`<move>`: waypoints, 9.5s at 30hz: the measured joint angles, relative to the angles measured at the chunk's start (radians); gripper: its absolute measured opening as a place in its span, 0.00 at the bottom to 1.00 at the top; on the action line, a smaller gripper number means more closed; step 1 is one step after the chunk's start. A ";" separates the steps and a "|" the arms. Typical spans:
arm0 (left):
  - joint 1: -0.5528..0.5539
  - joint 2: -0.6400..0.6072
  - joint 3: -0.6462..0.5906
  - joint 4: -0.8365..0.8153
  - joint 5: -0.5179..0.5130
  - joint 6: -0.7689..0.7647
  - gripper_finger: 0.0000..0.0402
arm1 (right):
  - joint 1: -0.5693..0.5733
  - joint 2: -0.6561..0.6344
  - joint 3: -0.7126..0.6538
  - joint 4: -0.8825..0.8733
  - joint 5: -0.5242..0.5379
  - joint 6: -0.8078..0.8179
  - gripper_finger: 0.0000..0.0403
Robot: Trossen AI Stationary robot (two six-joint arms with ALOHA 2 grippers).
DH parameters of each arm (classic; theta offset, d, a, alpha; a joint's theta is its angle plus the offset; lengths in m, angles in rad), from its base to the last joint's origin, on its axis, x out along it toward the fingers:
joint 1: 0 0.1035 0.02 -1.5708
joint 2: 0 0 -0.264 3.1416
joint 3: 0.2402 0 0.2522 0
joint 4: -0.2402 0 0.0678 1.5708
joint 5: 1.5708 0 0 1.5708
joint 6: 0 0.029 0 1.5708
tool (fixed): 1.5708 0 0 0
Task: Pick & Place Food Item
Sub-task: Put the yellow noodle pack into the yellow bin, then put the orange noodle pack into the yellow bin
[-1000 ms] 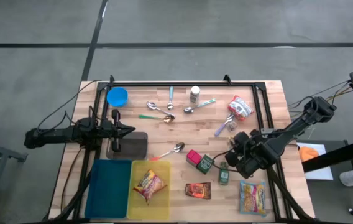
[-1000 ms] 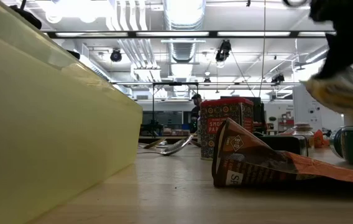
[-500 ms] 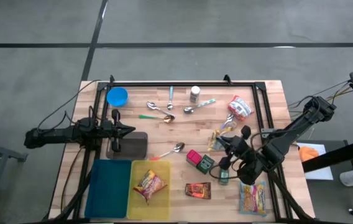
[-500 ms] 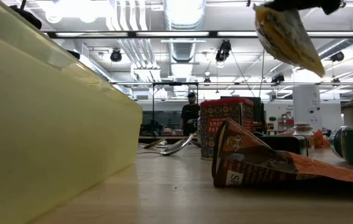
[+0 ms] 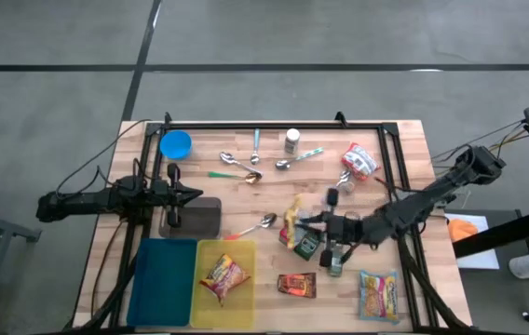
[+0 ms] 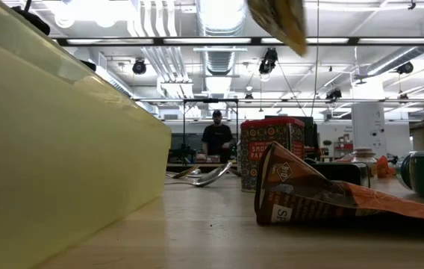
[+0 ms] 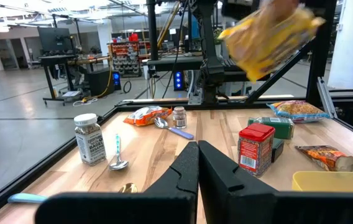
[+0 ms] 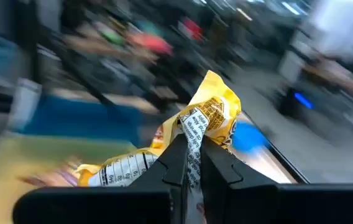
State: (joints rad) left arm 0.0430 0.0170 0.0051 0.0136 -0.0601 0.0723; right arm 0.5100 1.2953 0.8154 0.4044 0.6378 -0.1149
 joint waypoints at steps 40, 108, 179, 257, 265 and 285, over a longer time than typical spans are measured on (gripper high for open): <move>0.000 0.000 0.000 0.000 0.000 0.000 0.03 | -0.233 0.732 0.481 0.150 -0.804 0.033 0.04; 0.000 0.000 0.000 0.000 0.000 0.000 0.03 | -0.307 0.273 0.499 -0.905 -0.271 0.194 0.56; 0.000 0.000 0.000 0.000 0.000 0.000 0.03 | -0.811 -0.091 -0.334 -1.179 -0.063 1.342 0.56; 0.000 0.000 0.000 0.000 0.000 0.000 0.03 | -0.832 0.073 -0.286 -1.067 -0.008 0.558 0.55; 0.000 0.000 0.000 0.000 0.000 0.000 0.03 | -0.834 0.076 -0.287 -1.062 -0.029 0.561 0.55; 0.000 0.000 0.000 0.000 0.000 0.000 0.03 | -0.844 0.080 -0.292 -1.044 -0.040 0.572 0.12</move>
State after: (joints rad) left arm 0.0433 0.0170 0.0051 0.0135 -0.0601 0.0727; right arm -0.3340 1.3750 0.5238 -0.6399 0.5978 0.4572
